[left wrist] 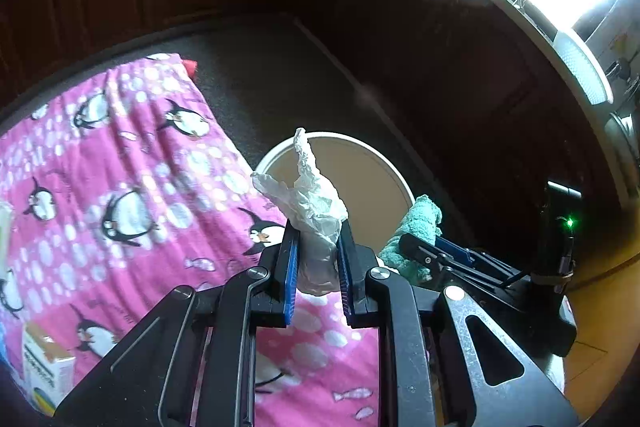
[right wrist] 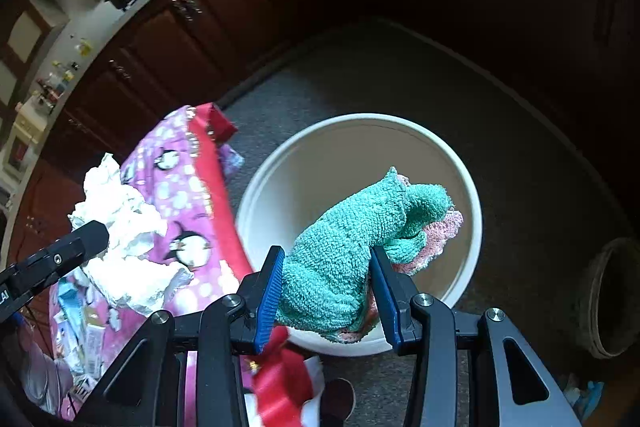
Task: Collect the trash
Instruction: 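Open both grippers over the bucket, dropping tissue and towel inside, then move both tools back over the trash pile on the table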
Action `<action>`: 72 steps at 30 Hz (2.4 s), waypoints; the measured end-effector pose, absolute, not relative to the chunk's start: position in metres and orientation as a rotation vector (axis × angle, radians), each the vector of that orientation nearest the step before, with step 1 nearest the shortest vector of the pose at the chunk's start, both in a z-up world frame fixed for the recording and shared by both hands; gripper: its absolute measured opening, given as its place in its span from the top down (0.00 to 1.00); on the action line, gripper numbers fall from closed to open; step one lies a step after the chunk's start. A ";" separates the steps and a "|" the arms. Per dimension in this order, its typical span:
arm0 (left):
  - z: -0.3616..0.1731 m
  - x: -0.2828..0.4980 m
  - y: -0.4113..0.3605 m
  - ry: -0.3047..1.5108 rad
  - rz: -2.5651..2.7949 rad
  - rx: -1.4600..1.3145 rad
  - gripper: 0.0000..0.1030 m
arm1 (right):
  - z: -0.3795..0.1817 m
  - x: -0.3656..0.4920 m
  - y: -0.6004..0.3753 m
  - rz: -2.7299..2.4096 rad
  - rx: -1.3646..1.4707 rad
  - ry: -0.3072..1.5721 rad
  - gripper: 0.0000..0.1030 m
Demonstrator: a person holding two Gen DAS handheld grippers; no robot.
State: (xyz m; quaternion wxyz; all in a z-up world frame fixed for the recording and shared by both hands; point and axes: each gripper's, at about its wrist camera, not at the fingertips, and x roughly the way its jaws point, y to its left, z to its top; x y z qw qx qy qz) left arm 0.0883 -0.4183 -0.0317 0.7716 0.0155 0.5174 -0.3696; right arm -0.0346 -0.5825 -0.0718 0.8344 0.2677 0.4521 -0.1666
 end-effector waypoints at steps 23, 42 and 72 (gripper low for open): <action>-0.018 0.074 -0.394 1.090 -0.807 0.030 0.48 | -0.056 -0.033 -0.552 -0.343 0.560 0.937 0.50; 0.015 0.041 -0.271 0.956 -0.617 0.075 0.48 | -0.012 -0.010 -0.436 -0.142 0.439 0.878 0.37; -0.042 0.017 0.027 1.092 -0.193 -0.128 0.30 | -0.035 0.039 -0.234 0.353 0.259 1.028 0.28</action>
